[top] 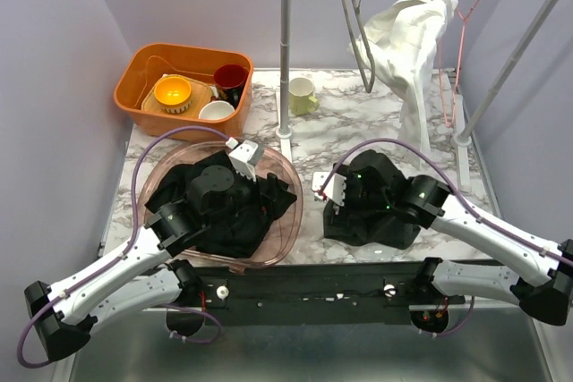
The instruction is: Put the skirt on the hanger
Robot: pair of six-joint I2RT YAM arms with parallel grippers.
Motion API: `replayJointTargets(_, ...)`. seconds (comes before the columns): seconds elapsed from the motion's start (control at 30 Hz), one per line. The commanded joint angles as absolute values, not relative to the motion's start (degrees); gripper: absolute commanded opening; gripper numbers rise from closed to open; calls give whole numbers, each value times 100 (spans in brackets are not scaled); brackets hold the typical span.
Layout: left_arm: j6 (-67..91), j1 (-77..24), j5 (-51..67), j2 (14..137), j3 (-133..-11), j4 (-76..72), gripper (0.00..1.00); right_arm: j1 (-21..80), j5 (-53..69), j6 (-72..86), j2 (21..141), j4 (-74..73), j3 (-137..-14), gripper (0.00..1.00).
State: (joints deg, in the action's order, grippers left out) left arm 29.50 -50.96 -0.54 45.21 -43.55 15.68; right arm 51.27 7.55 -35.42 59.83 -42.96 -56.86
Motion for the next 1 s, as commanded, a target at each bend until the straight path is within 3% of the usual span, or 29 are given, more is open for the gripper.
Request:
replayJointTargets(0.0,3129,-5071,-413,4210,-4263,1687,98,5458,-615,-3270,6397,-3736,-5897,98)
replayJointTargets(0.2,3094,-5071,-299,4087,-4254,1793,98,5660,-1396,-3418,6917,-3612,-5827,99)
replayJointTargets(0.37,2910,-5071,-27,4069,-4245,1784,99,5433,-2153,-3691,6401,-3656,-5538,97)
replayJointTargets(0.7,1873,-5273,1511,4946,-4482,1073,97,3833,-941,-3454,4722,-4526,-4818,67)
replayJointTargets(0.77,1549,-5622,1433,5263,-4596,1063,96,3509,-766,-3410,4510,-4614,-4668,57)
replayJointTargets(0.87,996,-6133,1065,6018,-4991,1317,96,3166,-616,-3331,4097,-4737,-4386,54)
replayJointTargets(0.97,669,-6687,459,6801,-5352,1608,95,2797,-694,-3313,3754,-4711,-4088,39)
